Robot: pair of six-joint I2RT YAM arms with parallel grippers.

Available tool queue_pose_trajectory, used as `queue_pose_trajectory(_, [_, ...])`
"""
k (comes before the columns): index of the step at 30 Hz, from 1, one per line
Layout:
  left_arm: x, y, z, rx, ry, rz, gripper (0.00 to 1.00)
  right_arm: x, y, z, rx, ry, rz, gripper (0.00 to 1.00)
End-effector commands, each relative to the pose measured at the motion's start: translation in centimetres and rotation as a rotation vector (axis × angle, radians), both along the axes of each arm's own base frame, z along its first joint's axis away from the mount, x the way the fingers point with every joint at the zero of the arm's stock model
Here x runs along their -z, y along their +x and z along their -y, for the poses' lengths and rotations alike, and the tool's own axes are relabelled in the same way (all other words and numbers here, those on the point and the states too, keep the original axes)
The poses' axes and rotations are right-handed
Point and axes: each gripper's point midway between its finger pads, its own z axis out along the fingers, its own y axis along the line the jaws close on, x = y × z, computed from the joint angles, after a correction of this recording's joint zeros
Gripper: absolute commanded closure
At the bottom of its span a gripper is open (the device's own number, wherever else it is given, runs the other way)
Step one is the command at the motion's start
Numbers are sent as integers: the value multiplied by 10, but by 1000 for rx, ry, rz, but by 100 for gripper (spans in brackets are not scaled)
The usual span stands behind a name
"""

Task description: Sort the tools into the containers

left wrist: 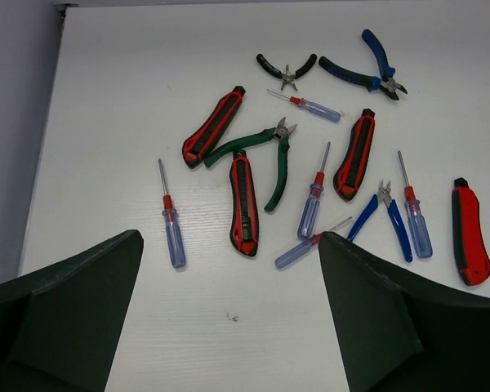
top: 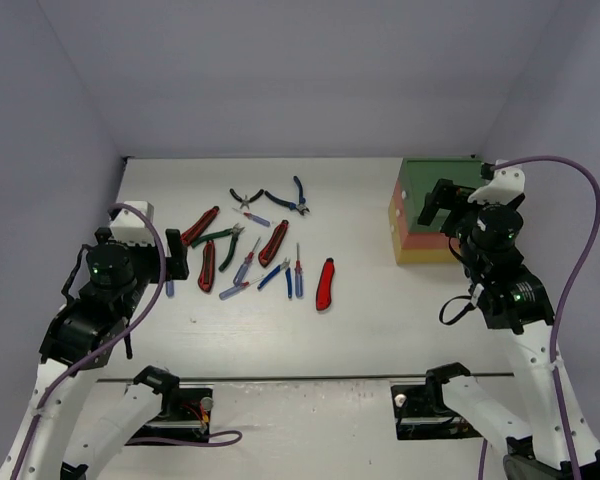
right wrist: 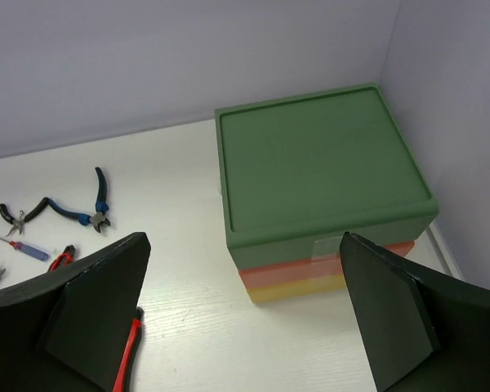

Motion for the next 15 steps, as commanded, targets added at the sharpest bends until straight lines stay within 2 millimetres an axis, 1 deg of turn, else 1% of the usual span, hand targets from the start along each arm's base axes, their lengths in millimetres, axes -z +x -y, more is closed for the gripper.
queue_pose_trajectory(1, [-14, 16, 22, 89, -33, 45, 14, -29, 10, -8, -32, 11, 86, 0])
queue_pose_trajectory(3, [-10, 18, 31, 136, -44, 27, 14, -29, 12, -17, -86, -11, 81, 0])
queue_pose_trajectory(5, [-11, 22, 40, 173, -53, 26, 14, -28, 16, -17, -77, 3, 76, 0])
queue_pose_trajectory(8, [-11, 30, 61, 264, -85, 18, 14, -24, 24, -21, -84, -5, 56, 0])
queue_pose_trajectory(10, [-7, 40, 82, 325, -152, -10, 14, -17, 31, -20, -68, -10, 34, 0])
queue_pose_trajectory(12, [8, 54, 106, 382, -230, -85, 14, -9, 39, -20, -56, -13, 7, 0])
queue_pose_trajectory(14, [10, 69, 137, 455, -356, -124, 14, -4, 46, -21, -58, -26, -13, 0])
queue_pose_trajectory(15, [18, 74, 152, 485, -424, -185, 15, -1, 49, -23, -66, -36, -23, 0])
